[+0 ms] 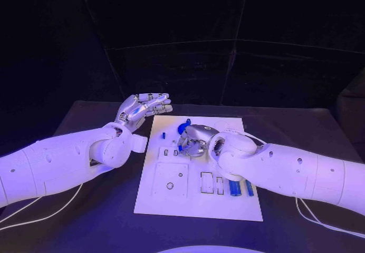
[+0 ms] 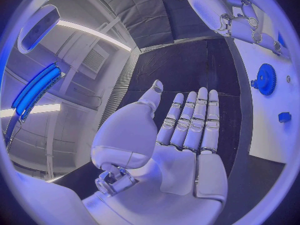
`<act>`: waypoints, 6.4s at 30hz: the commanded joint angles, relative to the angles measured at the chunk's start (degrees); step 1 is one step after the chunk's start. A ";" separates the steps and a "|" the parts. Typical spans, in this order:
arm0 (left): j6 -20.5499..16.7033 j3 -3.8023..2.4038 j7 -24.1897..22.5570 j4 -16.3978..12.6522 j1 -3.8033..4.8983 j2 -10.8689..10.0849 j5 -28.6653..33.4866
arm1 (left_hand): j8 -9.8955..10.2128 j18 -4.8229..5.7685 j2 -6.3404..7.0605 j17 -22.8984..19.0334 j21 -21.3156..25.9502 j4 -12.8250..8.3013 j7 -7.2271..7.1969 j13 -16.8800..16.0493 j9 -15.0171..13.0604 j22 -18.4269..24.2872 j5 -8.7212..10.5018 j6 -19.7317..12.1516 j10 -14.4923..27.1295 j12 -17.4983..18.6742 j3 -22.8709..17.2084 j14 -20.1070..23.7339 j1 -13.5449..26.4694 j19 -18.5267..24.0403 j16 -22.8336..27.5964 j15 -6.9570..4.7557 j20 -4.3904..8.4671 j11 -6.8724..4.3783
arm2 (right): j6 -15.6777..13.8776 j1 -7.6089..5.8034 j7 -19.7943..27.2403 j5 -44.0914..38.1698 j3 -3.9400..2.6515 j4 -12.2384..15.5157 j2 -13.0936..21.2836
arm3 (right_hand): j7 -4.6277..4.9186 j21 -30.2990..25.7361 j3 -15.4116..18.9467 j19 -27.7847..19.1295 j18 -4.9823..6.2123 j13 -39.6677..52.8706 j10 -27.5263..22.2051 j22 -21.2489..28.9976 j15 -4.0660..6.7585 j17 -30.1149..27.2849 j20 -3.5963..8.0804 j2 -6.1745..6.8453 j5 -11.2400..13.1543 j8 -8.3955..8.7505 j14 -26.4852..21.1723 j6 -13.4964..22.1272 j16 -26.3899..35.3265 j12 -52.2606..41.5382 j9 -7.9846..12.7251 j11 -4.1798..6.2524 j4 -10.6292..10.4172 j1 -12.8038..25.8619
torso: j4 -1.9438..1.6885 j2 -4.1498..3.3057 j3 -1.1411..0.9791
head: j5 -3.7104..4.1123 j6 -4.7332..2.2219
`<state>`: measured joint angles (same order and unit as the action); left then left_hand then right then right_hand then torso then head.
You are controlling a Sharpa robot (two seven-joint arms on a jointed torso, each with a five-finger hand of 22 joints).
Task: Assemble the parts on the task board
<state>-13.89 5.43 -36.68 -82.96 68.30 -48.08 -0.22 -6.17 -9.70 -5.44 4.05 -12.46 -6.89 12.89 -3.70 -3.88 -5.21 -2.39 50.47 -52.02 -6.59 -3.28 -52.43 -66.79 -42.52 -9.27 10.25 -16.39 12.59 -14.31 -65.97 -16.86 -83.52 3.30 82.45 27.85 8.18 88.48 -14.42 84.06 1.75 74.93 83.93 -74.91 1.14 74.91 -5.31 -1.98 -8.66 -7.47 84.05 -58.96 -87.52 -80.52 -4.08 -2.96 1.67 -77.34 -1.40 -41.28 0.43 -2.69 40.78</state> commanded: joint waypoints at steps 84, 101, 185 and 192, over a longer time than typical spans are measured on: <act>3.06 -0.05 0.70 1.62 0.12 0.21 -2.59 | 0.67 -1.02 -1.38 1.08 -2.54 -1.49 1.14 -0.11 -0.02 -0.26 -0.35 3.37 -4.49 0.41 0.54 -10.00 0.67 -7.44 -2.12 -2.37 1.93 -1.78 | -7.91 -0.91 21.45 19.61 -0.96 6.07 10.23 | 1.41 -1.02 8.53 2.46 -0.38 2.22 -3.69 -9.04 -1.44 8.79 -1.24 5.39 -2.20 2.25 4.52 6.41 0.43 4.68 -0.21 -1.63 -4.23 5.18 | 0.44 0.47 -0.18 | -0.21 0.15; 19.07 -0.06 35.61 3.34 3.80 -0.17 -31.04 | -3.73 0.47 -3.47 72.42 -31.68 3.62 -7.46 -13.01 -2.21 -18.34 -0.32 12.03 -27.87 -18.05 3.57 -35.92 6.66 -38.19 -73.66 -13.71 14.22 -11.84 | -4.46 -6.23 21.79 29.03 -2.30 7.06 22.30 | 1.34 -1.11 8.61 2.36 -0.34 2.10 -3.71 -8.84 -1.34 8.41 -1.13 4.44 -2.54 2.01 4.43 6.31 0.63 4.74 -0.20 -1.53 -4.14 4.40 | 0.83 2.61 -1.09 | -0.86 1.14; 31.07 1.89 69.07 11.45 7.62 17.68 -54.85 | -33.71 4.35 -4.77 84.06 -60.29 16.89 -9.72 -48.62 -22.67 -54.90 -0.40 -1.90 -20.88 -55.98 17.22 -37.13 -3.60 -40.56 -79.91 -15.25 15.41 -13.75 | 0.31 -6.63 17.56 26.69 -2.29 2.56 20.08 | 1.17 -1.94 9.52 1.33 0.06 1.61 -3.92 -7.04 -1.15 6.50 -0.93 3.77 -4.09 1.52 3.97 5.97 1.64 5.20 -0.19 -1.35 -4.47 4.00 | 0.78 2.93 -1.18 | -1.36 3.28; 30.96 1.89 68.68 11.41 7.62 17.73 -54.85 | -34.18 4.36 -4.69 84.12 -60.36 15.54 -9.73 -48.58 -23.00 -55.05 -0.42 -2.27 -20.84 -56.02 15.97 -37.14 -4.98 -40.51 -79.93 -15.25 15.40 -13.76 | 0.55 -6.63 17.45 26.68 -2.29 2.27 19.90 | 1.16 -1.95 9.56 1.32 0.07 1.61 -3.91 -7.03 -1.13 6.49 -0.92 3.65 -4.27 1.48 3.97 5.95 1.65 5.19 -0.19 -1.34 -4.49 3.91 | 0.78 2.91 -1.21 | -1.37 3.39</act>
<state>16.64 7.35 32.81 -71.44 75.83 -30.42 -54.85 -40.00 -6.20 -10.25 74.92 -72.44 8.56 3.16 -52.25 -26.83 -60.19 -2.88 48.72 -73.38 -62.35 12.95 -83.95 -71.33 -83.38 -88.93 -4.70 -1.09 -1.23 -14.33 -72.49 0.61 -56.62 1.07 84.71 47.81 9.33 86.92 -5.23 84.06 1.75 74.93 80.35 -74.90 -0.01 74.91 -6.13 1.98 -12.68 -5.77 84.14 -52.49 -86.14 -75.59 -4.19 -4.50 -2.93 -73.25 -0.62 -38.35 -0.76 -4.05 44.15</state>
